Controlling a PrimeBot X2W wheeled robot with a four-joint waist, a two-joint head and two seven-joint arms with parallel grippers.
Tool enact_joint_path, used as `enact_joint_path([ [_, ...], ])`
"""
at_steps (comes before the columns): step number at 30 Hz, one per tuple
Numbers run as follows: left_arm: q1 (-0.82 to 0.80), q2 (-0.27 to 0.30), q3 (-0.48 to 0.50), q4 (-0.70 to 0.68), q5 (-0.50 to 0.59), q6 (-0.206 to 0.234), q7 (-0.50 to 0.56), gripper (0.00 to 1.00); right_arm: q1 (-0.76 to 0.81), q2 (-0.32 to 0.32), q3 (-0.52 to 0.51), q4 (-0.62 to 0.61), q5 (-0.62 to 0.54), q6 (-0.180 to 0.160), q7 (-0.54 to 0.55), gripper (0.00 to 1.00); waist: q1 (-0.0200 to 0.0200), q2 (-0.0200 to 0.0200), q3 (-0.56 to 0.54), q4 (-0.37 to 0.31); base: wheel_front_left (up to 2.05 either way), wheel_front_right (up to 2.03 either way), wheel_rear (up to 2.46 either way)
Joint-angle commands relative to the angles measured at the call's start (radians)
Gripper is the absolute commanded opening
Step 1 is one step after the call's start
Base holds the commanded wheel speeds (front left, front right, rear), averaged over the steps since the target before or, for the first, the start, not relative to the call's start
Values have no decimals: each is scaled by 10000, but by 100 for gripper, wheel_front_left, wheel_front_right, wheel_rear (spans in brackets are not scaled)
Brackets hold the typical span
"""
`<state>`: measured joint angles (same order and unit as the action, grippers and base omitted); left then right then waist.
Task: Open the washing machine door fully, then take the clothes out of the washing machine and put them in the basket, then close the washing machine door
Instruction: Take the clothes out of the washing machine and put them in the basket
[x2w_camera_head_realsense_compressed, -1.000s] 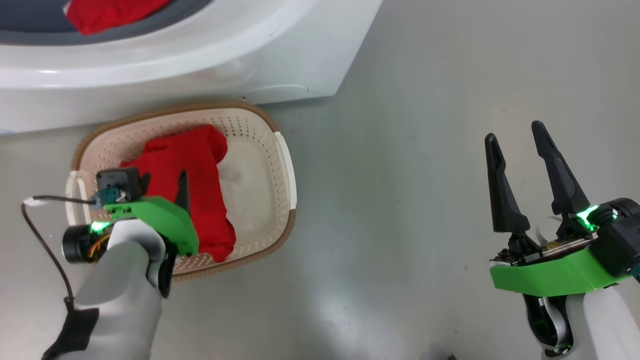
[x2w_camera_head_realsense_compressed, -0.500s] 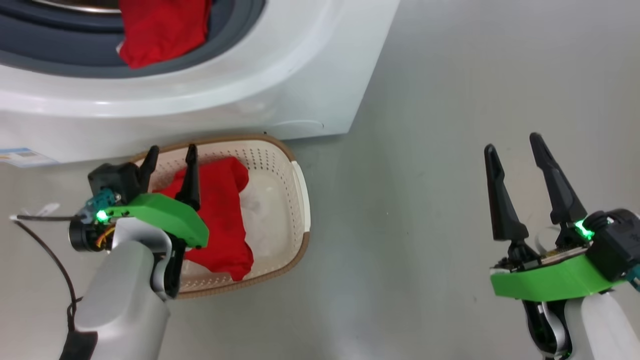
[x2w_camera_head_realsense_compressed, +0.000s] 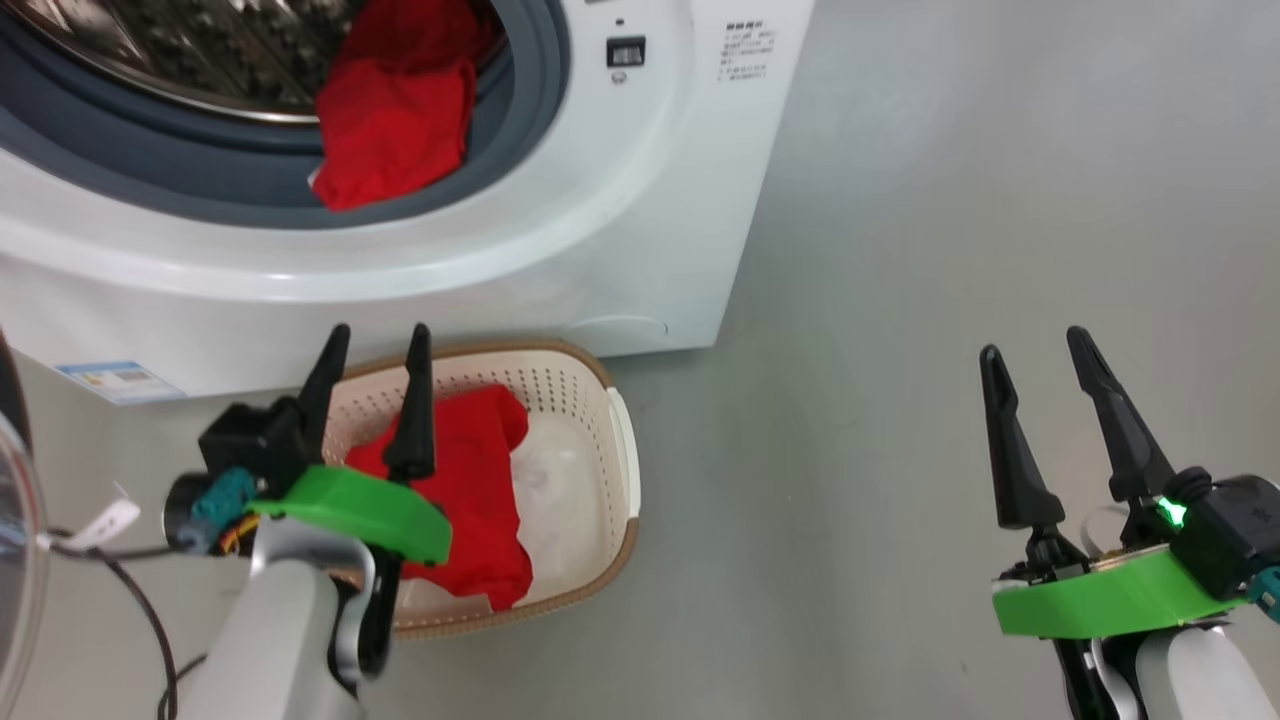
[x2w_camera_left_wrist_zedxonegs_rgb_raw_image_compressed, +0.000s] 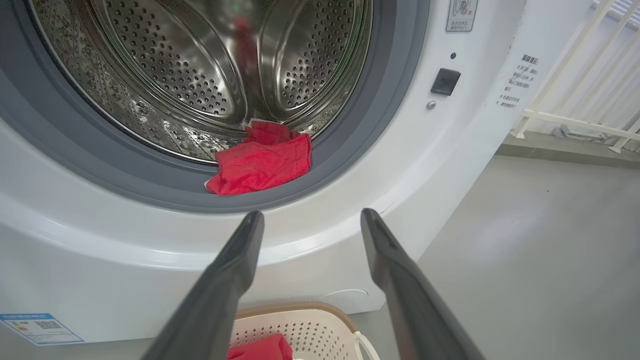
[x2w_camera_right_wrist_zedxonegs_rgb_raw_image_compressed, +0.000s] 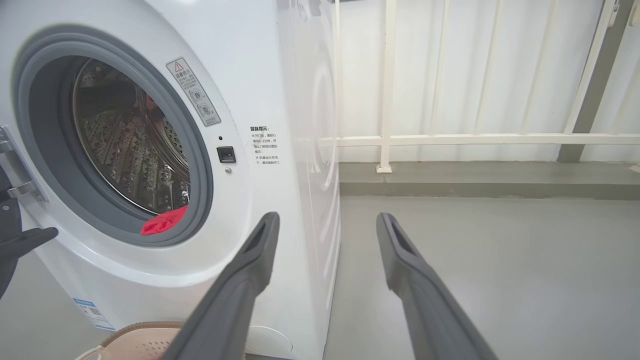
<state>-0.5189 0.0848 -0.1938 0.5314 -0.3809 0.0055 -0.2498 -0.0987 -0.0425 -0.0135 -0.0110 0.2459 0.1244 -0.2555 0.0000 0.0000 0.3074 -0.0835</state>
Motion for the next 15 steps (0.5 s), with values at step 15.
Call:
enact_joint_path([
  [15,2234,487,136,-2906,534,540,-113,100,899,-77,-79,-235,-214,63,-63,100,0,0,-1545,311,0,0,0],
])
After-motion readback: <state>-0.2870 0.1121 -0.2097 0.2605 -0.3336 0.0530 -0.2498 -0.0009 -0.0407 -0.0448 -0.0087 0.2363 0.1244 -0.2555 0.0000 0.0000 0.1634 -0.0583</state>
